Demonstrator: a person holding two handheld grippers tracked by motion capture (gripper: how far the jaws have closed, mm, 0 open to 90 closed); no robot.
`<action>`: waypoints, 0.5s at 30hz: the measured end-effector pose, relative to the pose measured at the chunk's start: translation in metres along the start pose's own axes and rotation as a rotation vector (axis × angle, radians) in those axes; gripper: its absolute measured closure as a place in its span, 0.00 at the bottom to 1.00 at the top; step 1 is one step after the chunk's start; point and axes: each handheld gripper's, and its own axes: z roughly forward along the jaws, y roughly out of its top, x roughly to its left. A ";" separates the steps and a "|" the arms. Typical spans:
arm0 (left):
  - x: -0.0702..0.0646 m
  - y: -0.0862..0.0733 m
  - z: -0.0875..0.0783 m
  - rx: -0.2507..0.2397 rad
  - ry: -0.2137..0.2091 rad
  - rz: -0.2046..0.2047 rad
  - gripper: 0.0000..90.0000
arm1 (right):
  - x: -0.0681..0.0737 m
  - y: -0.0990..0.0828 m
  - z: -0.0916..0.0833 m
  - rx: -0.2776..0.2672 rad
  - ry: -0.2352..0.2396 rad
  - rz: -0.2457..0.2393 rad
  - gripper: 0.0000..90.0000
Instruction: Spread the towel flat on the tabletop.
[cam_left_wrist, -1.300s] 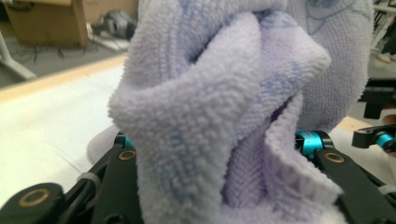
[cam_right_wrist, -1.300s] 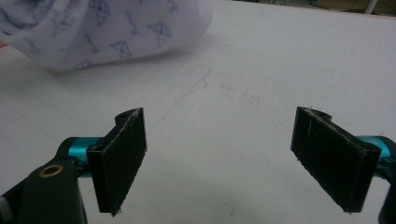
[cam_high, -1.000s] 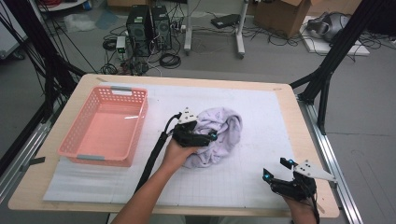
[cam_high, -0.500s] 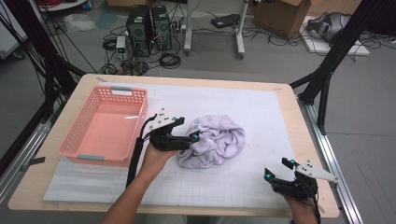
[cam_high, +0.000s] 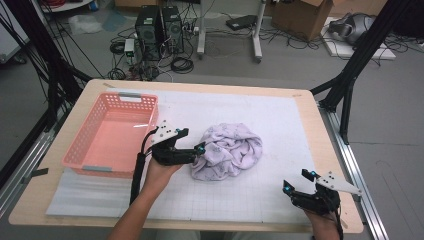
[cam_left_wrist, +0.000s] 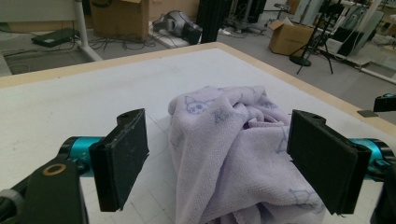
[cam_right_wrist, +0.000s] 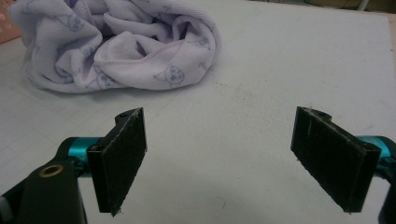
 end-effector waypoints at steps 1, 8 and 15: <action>0.000 0.000 0.000 0.000 -0.002 -0.001 0.23 | 0.000 0.000 0.000 0.001 0.000 -0.001 0.19; 0.001 -0.002 0.002 0.025 0.002 -0.001 0.23 | -0.001 0.001 0.005 0.018 0.006 0.013 0.19; 0.003 -0.014 0.016 0.139 -0.059 -0.004 0.31 | 0.004 0.010 0.030 0.063 0.056 0.009 0.20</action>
